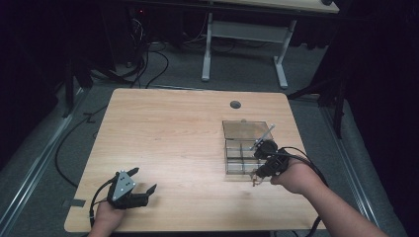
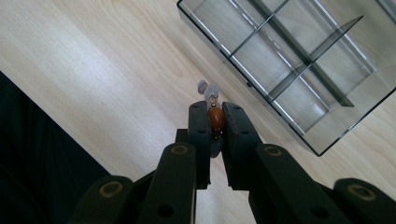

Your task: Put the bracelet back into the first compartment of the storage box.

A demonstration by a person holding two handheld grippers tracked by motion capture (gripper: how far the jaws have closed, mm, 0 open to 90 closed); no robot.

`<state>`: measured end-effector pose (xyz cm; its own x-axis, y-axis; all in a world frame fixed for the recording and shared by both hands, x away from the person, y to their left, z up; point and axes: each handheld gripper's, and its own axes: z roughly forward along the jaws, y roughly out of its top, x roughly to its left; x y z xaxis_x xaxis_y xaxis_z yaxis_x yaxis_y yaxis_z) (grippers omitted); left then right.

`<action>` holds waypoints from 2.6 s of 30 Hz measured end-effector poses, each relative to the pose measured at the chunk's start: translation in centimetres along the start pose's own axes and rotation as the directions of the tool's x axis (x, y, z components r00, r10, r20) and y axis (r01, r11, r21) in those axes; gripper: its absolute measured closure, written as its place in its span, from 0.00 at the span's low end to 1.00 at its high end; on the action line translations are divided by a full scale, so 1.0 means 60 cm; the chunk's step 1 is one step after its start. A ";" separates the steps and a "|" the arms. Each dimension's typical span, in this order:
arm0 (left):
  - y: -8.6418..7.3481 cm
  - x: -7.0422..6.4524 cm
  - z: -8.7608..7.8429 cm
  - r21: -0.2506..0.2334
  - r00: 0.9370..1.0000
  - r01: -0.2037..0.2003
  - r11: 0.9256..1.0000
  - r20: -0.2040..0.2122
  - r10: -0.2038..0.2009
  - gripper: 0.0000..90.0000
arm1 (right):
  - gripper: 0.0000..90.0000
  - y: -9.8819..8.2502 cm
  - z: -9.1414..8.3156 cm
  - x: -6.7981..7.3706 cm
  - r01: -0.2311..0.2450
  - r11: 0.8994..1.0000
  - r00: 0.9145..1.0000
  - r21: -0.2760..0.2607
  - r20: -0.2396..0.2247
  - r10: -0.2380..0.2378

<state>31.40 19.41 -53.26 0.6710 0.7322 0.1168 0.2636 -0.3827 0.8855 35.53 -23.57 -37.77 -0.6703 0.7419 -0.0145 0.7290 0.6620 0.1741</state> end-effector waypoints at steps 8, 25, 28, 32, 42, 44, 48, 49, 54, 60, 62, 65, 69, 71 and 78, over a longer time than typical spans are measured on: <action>0.000 0.000 0.000 0.000 1.000 0.001 1.000 0.001 -0.001 0.17 | 0.92 0.019 -0.017 -0.006 0.000 1.000 1.000 -0.014 -0.001 0.000; 0.000 0.001 0.000 -0.002 1.000 0.001 1.000 0.002 -0.001 0.17 | 0.92 0.073 -0.033 -0.031 -0.028 0.999 1.000 -0.025 -0.012 0.028; 0.000 0.001 0.000 -0.002 1.000 0.003 1.000 0.003 -0.003 0.17 | 0.92 0.083 -0.031 -0.033 -0.038 0.999 0.999 -0.023 -0.020 0.038; 0.000 0.001 0.000 -0.002 1.000 0.003 1.000 0.003 -0.003 0.17 | 0.92 0.097 -0.025 -0.041 -0.025 0.999 0.999 -0.028 -0.026 0.024; 0.000 0.001 0.000 -0.002 1.000 0.004 1.000 0.003 -0.004 0.17 | 0.92 0.128 0.001 -0.062 -0.029 0.999 0.999 -0.032 -0.025 0.028; 0.000 0.001 0.000 -0.003 1.000 0.004 1.000 0.003 -0.004 0.17 | 0.92 0.134 0.006 -0.066 -0.036 0.999 0.999 -0.034 -0.025 0.035; 0.000 0.001 0.000 -0.003 1.000 0.003 1.000 0.003 -0.003 0.17 | 0.92 0.143 0.014 -0.070 -0.049 0.998 0.999 -0.030 -0.026 0.048; 0.000 0.001 0.000 -0.003 1.000 0.003 1.000 0.003 -0.003 0.17 | 0.92 0.148 0.019 -0.073 -0.046 0.999 0.999 -0.029 -0.022 0.046; 0.000 0.001 0.000 -0.005 1.000 0.006 1.000 0.002 -0.006 0.17 | 0.92 0.159 0.029 -0.079 -0.049 0.998 0.999 -0.028 -0.023 0.049; 0.000 0.001 0.000 -0.002 1.000 0.003 1.000 0.005 -0.003 0.17 | 0.92 0.175 0.043 -0.086 -0.042 0.999 0.999 -0.028 -0.016 0.042; 0.000 0.001 0.000 -0.002 1.000 0.003 1.000 0.005 -0.003 0.17 | 0.92 0.176 0.043 -0.084 -0.060 0.998 0.998 -0.022 -0.015 0.059; 0.000 0.001 0.000 -0.002 1.000 0.002 1.000 0.005 -0.002 0.17 | 0.92 0.181 0.050 -0.090 -0.030 0.999 1.000 -0.024 -0.011 0.029; 0.000 0.001 0.000 -0.001 1.000 0.003 1.000 0.004 -0.003 0.17 | 0.92 0.185 0.058 -0.091 -0.041 0.999 0.999 -0.015 -0.014 0.041; 0.000 0.001 0.000 -0.001 1.000 0.002 1.000 0.005 -0.002 0.17 | 0.92 0.187 0.064 -0.091 -0.034 0.999 0.999 -0.010 -0.014 0.034; 0.000 0.001 0.000 -0.001 1.000 0.002 1.000 0.006 -0.002 0.17 | 0.92 0.192 0.095 -0.094 -0.047 0.999 0.999 0.002 -0.024 0.047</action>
<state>31.42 19.47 -53.25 0.6745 0.7297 0.1124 0.2644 -0.3809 0.8860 48.48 -19.54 -41.30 -0.6387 0.7693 0.0175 0.7597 0.6268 0.1729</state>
